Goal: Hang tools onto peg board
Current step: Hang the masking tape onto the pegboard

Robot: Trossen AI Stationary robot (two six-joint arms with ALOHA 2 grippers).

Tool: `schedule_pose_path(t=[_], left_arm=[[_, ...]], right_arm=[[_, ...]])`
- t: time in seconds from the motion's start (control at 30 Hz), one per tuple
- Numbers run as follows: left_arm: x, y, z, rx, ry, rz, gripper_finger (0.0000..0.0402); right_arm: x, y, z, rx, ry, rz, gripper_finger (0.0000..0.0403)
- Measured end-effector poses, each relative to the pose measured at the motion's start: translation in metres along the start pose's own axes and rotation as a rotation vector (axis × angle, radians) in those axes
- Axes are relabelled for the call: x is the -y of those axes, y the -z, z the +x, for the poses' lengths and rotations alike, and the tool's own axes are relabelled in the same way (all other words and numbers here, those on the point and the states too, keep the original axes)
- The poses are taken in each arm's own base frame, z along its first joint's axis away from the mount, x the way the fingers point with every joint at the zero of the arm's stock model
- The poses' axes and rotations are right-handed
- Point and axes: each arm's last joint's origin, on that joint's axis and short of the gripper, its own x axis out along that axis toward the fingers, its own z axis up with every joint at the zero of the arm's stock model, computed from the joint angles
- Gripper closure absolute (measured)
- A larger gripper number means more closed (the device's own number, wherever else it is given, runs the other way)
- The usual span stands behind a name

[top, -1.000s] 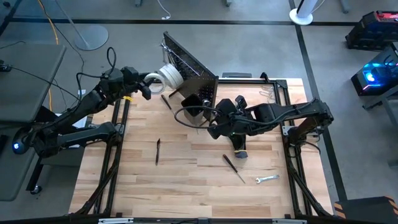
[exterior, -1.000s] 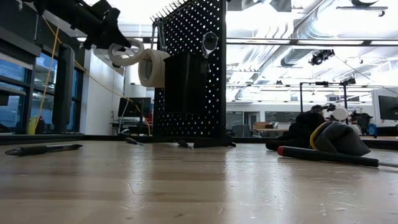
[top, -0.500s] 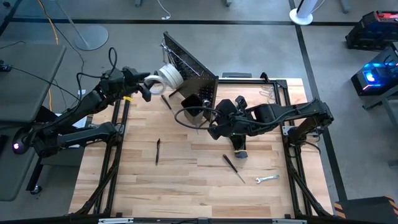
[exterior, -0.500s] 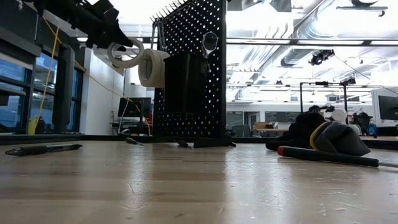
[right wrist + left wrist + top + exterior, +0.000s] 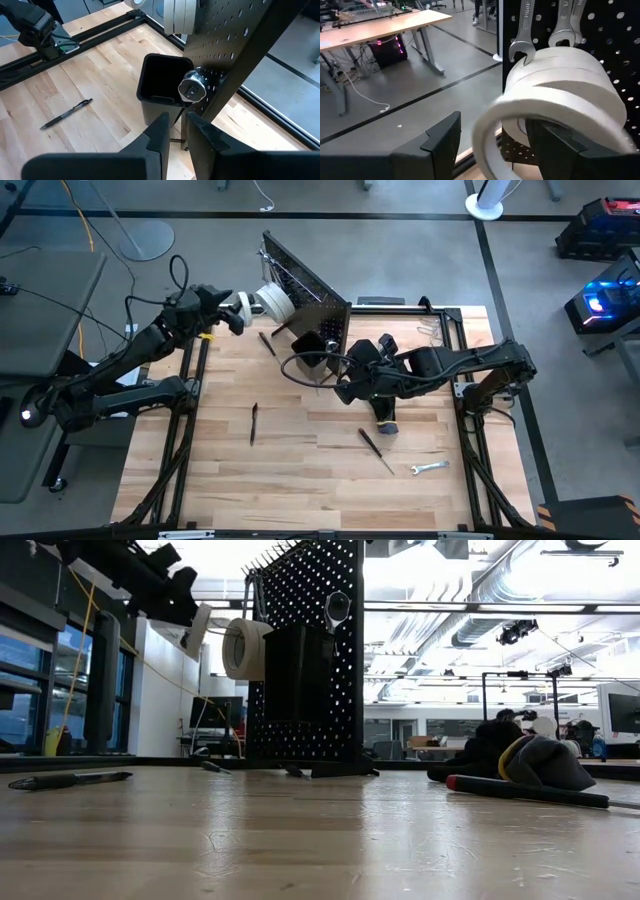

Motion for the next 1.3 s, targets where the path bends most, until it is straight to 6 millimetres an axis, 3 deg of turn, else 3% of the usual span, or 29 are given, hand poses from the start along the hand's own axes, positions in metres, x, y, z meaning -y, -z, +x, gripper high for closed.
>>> schedule_pose_path(t=[0.37,0.63,1.3], left_arm=[[0.006,0.002,0.017,-0.018,0.075,-0.077,0.0187],[0.01,0.004,0.015,-0.047,0.21,-0.089,0.0187],[0.008,0.012,0.013,-0.125,0.15,0.007,0.0187]], right_arm=[[0.0,0.0,0.0,0.0,0.0,0.0,0.0345],[0.0,0.0,0.0,-0.003,0.003,-0.003,0.0345],[0.0,0.0,0.0,-0.004,0.004,-0.005,0.0345]])
